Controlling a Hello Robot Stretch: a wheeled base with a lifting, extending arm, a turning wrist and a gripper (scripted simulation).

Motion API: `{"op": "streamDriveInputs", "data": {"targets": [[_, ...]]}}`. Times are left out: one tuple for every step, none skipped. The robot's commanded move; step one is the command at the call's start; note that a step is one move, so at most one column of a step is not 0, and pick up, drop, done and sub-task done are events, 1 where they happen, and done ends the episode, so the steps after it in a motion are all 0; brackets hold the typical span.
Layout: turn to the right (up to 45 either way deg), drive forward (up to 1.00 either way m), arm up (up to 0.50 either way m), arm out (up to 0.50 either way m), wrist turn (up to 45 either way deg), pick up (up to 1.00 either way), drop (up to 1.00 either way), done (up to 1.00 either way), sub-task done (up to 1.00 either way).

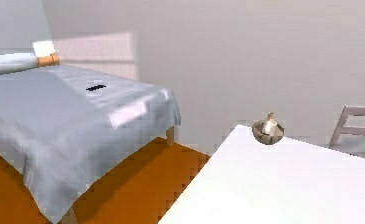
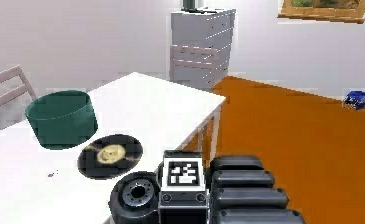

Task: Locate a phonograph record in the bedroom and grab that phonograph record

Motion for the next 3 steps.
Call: {"op": "streamDriveInputs", "data": {"targets": [[0.0,0.15,0.00,0.00,0.0,0.00,0.00,0.00,0.00],[0.0,0.00,0.00,0.22,0.0,0.00,0.00,0.00,0.00],[0.0,0.00,0.00,0.00,45.0,0.00,0.00,0.00,0.00]]}}
